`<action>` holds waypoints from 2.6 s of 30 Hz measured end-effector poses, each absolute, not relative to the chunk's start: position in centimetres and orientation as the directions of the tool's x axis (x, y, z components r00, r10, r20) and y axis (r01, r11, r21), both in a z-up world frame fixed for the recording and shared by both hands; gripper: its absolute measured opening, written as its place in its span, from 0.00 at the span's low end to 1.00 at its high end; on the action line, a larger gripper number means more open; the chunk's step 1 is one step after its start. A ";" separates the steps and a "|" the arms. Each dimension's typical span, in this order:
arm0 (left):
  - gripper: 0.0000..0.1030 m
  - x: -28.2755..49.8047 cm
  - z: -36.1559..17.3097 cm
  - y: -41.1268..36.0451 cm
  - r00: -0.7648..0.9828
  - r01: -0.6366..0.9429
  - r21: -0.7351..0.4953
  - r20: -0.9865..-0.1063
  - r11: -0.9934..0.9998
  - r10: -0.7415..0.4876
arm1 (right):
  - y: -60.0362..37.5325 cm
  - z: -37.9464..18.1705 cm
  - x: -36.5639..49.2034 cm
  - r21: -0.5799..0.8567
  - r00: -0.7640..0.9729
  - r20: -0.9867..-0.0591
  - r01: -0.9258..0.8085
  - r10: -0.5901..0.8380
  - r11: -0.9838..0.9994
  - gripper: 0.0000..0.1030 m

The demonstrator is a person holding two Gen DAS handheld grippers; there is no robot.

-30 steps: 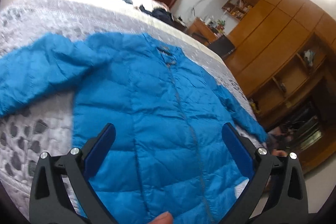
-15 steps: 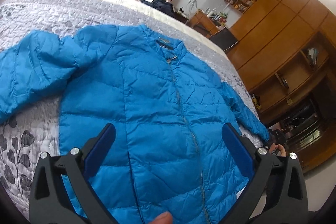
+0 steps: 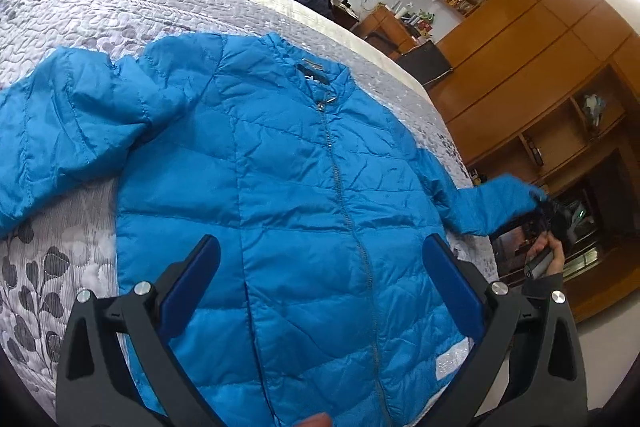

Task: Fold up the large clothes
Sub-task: 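Grasp the cuff of the sleeve nearest the right tool with the right gripper, then fold the gripped sleeve across the jacket front with the right gripper while the left gripper grasps the other cuff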

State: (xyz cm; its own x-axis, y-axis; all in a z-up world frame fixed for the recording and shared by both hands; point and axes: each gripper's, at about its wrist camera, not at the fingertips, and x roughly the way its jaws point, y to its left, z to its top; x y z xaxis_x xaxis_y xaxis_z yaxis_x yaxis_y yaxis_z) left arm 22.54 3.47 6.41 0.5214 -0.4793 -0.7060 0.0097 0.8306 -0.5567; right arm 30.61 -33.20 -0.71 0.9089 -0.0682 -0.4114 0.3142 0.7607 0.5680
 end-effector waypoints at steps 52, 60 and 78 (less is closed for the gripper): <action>0.16 43.9 -4.4 -11.2 0.268 -0.174 -0.647 -0.756 0.742 -0.597 | -3.7 -10.0 20.8 0.071 0.788 -0.581 -0.199 0.202 0.977 0.69; 0.11 44.5 5.1 -7.3 0.400 -0.077 -0.628 -0.731 0.774 -0.553 | -4.1 -11.1 18.7 0.154 0.773 -0.580 -0.203 0.255 0.967 0.69; 0.10 38.5 8.0 5.1 0.523 -0.159 -0.584 -0.733 0.796 -0.434 | -3.1 -11.6 17.9 0.192 0.758 -0.573 -0.243 0.310 0.951 0.69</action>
